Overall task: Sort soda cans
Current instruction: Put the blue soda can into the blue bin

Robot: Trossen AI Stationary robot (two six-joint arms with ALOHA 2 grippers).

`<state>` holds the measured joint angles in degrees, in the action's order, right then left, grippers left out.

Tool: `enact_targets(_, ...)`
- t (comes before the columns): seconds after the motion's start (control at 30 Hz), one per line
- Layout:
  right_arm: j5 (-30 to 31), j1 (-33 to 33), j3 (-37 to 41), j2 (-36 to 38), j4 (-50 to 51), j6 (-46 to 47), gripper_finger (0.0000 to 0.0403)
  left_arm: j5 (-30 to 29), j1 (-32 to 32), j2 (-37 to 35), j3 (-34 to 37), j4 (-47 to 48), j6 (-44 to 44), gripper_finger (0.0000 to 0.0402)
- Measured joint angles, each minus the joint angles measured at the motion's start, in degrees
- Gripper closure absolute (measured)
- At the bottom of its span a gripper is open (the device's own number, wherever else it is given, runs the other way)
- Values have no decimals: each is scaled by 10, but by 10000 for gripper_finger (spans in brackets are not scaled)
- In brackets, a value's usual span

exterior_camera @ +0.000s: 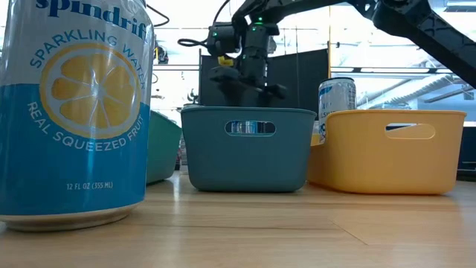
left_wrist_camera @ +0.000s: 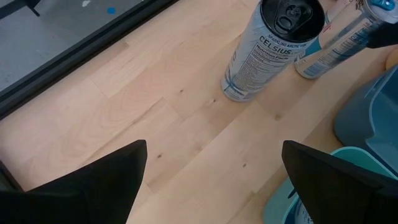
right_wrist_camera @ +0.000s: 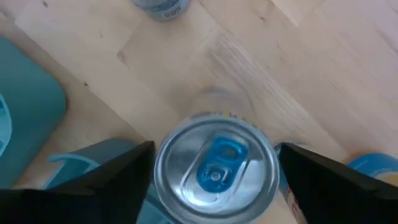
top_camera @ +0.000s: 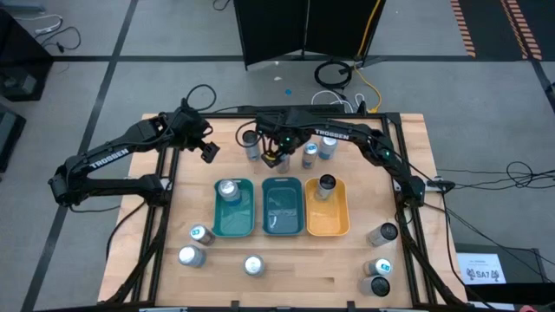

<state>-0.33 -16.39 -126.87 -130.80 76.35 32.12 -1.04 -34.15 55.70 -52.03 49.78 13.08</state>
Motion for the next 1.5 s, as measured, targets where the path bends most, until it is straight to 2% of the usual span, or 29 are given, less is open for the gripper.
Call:
enact_targets(0.17,-2,0,0,0,7,0,178,0,0,0,0,0,0,20)
enact_targets(0.2,-2,0,0,0,7,0,187,0,0,0,0,0,0,20)
enact_targets(0.43,-2,-1,0,26,11,-1,187,0,0,0,0,1,0,20)
enact_targets(0.6,8,-1,-2,93,18,2,187,0,0,0,0,1,0,20)
enact_targets(0.7,34,8,-2,135,14,14,187,0,0,0,0,1,0,20)
enact_targets(0.9,45,53,-3,201,13,33,187,-2,0,0,0,1,0,20)
enact_targets(1.1,64,125,-3,208,35,38,187,-4,0,0,0,0,7,20)
enact_targets(1.37,77,192,0,168,91,24,187,-4,0,0,0,1,106,20)
enact_targets(1.5,78,196,55,165,63,-5,187,-2,1,0,0,3,148,20)
